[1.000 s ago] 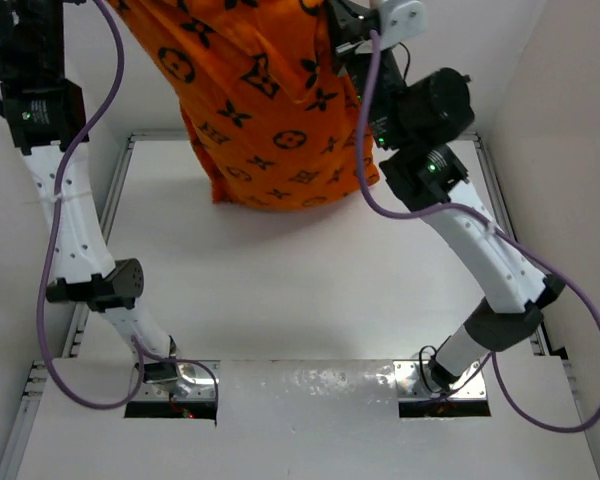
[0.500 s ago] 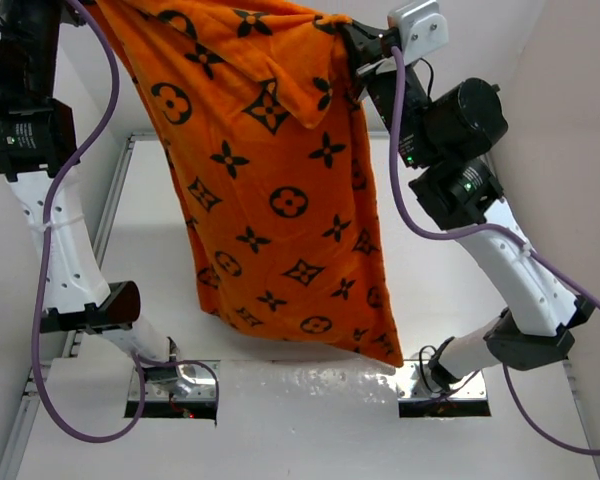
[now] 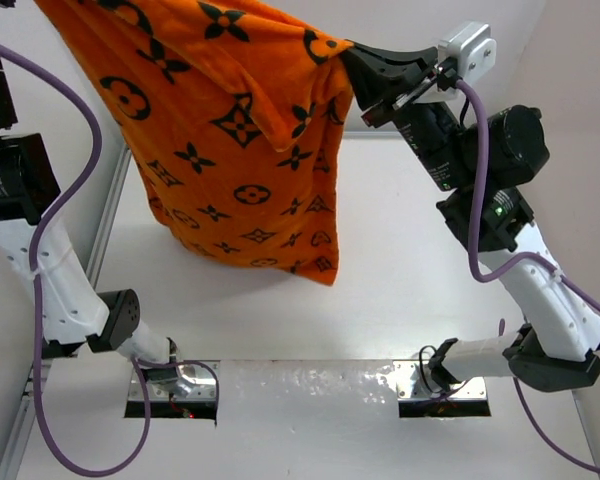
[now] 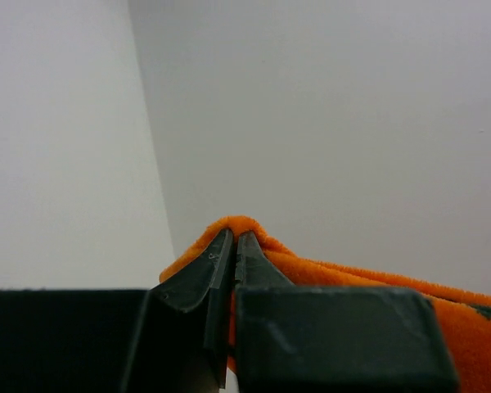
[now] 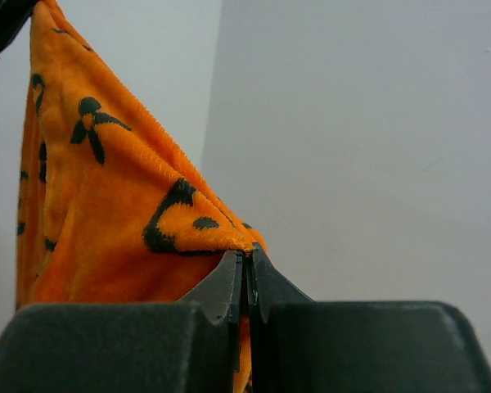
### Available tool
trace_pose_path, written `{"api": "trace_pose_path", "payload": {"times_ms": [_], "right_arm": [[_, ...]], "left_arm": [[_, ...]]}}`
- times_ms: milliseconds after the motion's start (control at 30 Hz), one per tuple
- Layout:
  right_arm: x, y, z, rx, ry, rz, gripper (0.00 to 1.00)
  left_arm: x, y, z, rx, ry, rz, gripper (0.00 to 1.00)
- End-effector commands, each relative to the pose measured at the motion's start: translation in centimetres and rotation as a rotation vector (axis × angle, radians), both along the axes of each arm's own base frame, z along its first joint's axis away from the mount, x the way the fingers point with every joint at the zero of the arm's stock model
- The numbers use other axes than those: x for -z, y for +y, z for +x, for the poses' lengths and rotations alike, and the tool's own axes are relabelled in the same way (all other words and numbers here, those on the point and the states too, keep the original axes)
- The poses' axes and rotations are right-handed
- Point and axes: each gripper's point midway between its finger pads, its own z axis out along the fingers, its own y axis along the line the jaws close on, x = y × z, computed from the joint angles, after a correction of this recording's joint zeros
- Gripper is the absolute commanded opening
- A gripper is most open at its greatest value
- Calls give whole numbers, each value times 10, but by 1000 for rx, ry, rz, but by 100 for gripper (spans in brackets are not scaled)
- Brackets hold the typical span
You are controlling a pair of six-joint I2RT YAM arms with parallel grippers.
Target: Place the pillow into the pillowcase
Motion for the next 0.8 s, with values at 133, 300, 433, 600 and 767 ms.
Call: {"api": "trace_pose_path", "payload": {"times_ms": [133,300,433,600,767], "right_arm": [[-39,19,2,-135,-43,157,0],[-67,22,-19,-210,-113,187,0],[-78,3,-51,-265,-176,248,0],[-78,10,-62,-329,-185,233,0],[-68,-16,-39,-117,-148,239,0]], "left_arm": [[-14,43,-41,-260,-117,-89,0],[-12,56,-50,-346,-121,-115,0],[-17,62,-56,-396,-159,-122,0],[-30,63,-55,-391,-271,-123,0],[-21,57,1,-283,-233,-96,0]]}}
